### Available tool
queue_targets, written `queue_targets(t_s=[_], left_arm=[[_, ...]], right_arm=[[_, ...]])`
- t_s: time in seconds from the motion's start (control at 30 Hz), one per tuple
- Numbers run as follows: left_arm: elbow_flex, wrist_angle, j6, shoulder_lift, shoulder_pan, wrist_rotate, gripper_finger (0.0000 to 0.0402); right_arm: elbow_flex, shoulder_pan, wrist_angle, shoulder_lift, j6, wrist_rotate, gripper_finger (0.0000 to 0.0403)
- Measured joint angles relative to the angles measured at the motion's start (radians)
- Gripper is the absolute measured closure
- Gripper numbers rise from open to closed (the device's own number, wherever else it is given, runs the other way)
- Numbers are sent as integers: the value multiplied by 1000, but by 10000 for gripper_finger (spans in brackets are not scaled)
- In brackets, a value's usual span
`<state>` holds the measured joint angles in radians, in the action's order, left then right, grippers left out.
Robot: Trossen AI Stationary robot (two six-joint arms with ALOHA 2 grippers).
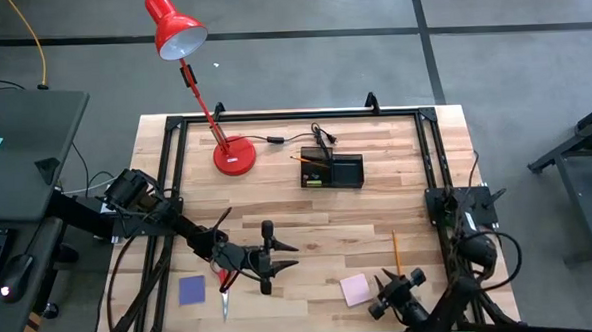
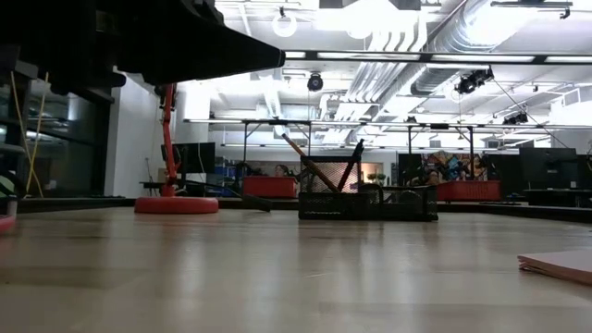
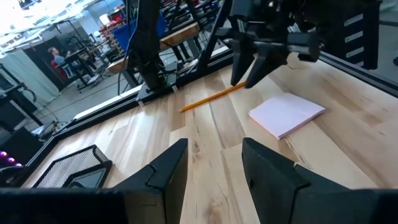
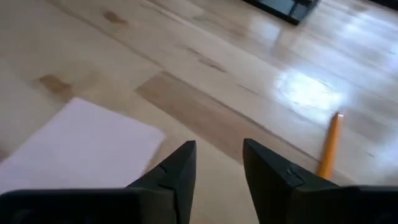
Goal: Pick and place office supplies into organizer
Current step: Put the orange pencil into the desk organizer
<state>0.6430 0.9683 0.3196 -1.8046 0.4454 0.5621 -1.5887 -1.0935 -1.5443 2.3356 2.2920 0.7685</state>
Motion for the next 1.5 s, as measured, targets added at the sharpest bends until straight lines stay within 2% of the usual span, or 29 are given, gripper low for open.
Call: queue_targets(t_s=[0.2, 0.43, 0.5, 0.57, 0.73, 0.8, 0.9, 1.0, 1.13, 1.17, 1.23, 1.3, 1.5], left_arm=[[0, -14, -28, 0, 0, 0, 259], [0, -8, -40, 0, 0, -6, 259], [0, -11, -41, 0, 0, -10, 259], [0, -11, -41, 0, 0, -13, 259], [0, -19, -41, 0, 0, -13, 259], [0, -21, -40, 0, 0, -13, 259], [0, -22, -40, 0, 0, -13, 259], [0, -28, -40, 0, 0, -13, 259], [0, -38, -40, 0, 0, -13, 259], [0, -38, -40, 0, 0, -13, 259], [0, -38, -40, 0, 0, -13, 259], [0, -38, -40, 0, 0, -13, 259], [0, -44, -41, 0, 0, -13, 259]], right_arm=[[10, 6, -25, -1, -2, -61, 290], [78, 51, -27, -19, -34, 56, 290], [91, 67, -27, -32, -47, 56, 288], [112, 78, -26, -54, -51, 19, 288], [225, 81, -25, -189, -35, 44, 287], [293, 80, -2, -260, -18, 128, 282], [418, 71, 126, -370, 1, 355, 273], [537, 55, 226, -455, 2, 450, 268], [675, 37, 331, -501, -14, 669, 269], [702, 37, 363, -500, -12, 681, 270], [749, 40, 429, -497, 0, 620, 270], [784, 50, 502, -498, -13, 516, 269], [826, 65, 585, -534, 26, 270, 278]])
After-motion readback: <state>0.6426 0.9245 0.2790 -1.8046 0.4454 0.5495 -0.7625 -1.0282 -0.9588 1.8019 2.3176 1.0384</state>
